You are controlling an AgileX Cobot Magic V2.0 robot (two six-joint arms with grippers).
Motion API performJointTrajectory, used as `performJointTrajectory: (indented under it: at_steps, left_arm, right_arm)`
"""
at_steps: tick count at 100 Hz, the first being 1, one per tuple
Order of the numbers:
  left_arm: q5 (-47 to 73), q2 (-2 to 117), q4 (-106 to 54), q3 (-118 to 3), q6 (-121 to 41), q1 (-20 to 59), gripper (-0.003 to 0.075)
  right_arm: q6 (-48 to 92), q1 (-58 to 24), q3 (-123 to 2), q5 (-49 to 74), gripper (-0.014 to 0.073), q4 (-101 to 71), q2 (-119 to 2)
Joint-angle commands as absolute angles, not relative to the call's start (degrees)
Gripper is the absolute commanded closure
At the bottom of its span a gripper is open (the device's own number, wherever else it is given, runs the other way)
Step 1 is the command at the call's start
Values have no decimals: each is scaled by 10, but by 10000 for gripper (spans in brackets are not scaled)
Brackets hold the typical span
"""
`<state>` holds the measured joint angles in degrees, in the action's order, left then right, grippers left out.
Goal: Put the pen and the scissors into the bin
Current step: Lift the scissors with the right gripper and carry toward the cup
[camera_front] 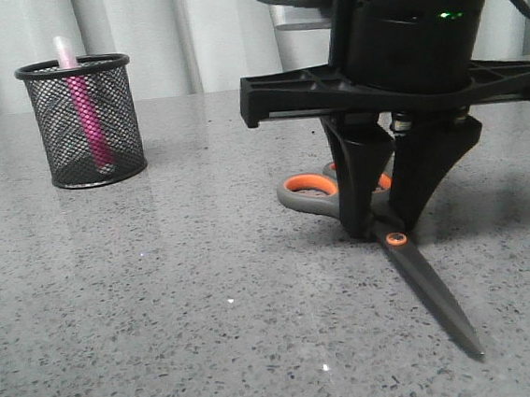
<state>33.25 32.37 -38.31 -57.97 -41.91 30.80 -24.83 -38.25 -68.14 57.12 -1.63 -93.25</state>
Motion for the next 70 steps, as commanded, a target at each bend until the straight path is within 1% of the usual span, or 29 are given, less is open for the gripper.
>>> performJointTrajectory:
  at_steps: [1,12,33,40,45,54,62,70]
  left_arm:
    - [292,327,-398,-592,-418,313,439]
    - [292,327,-398,-592,-418,313,439]
    - [293,327,-398,-592,-418,313,439]
    - [293,327,-398,-592,-418,313,439]
    - [293,327,-398,-592,-418,313,439]
    - [293,325,-398,-592,-418,313,439]
    - [291,321,-398,-592,-418,313,439]
    - [288,319,-398,-592,-418,313,439]
  right_arm:
    - [-226,-380,-691,562,654,0,-933]
    - [-226,-387,-730,529,652,25,-916]
    - [-226,-414,-846,358,652,87,-889]
    - [-226,-414,-866,276,652,95,-889]
    - [-226,-414,-867,188,652,108,-890]
    - [-226,-414,-867,67,652,136,-897]
    - [-226,-414,-867,-50,652,163,-919]
    - [-226,-413,-867,-135,652,188,-946]
